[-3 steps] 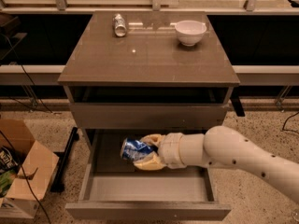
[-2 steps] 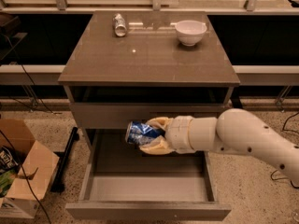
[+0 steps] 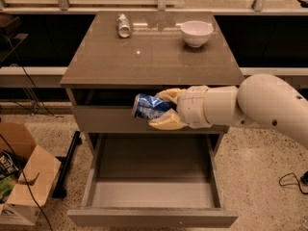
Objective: Pick pepsi can from middle drawer and place on counter
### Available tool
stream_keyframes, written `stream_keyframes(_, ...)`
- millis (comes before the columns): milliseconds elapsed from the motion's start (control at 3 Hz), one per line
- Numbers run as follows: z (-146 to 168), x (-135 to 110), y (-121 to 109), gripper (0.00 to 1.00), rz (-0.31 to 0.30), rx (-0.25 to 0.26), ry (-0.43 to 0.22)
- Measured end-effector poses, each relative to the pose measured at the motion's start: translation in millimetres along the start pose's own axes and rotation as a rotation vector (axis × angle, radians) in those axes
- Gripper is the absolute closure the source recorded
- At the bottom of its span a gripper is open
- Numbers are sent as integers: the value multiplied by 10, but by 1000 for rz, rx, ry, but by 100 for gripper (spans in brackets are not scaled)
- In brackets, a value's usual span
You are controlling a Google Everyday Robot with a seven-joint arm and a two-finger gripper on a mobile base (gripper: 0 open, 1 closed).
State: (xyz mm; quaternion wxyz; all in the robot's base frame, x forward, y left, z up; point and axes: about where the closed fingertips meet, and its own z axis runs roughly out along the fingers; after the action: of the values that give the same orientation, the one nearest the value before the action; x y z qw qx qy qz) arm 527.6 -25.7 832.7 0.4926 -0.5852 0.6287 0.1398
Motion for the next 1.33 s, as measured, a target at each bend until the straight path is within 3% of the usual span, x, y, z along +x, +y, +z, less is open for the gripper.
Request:
stream_keyframes(333, 13, -22, -128, 100, -15, 17, 16)
stream_keyframes(667, 33, -153, -426, 100, -64, 48, 32)
stream_keyframes(1000, 177, -396, -938, 100, -147, 66, 57)
stream_keyframes(1333, 407, -573, -1216, 100, -184, 59, 56)
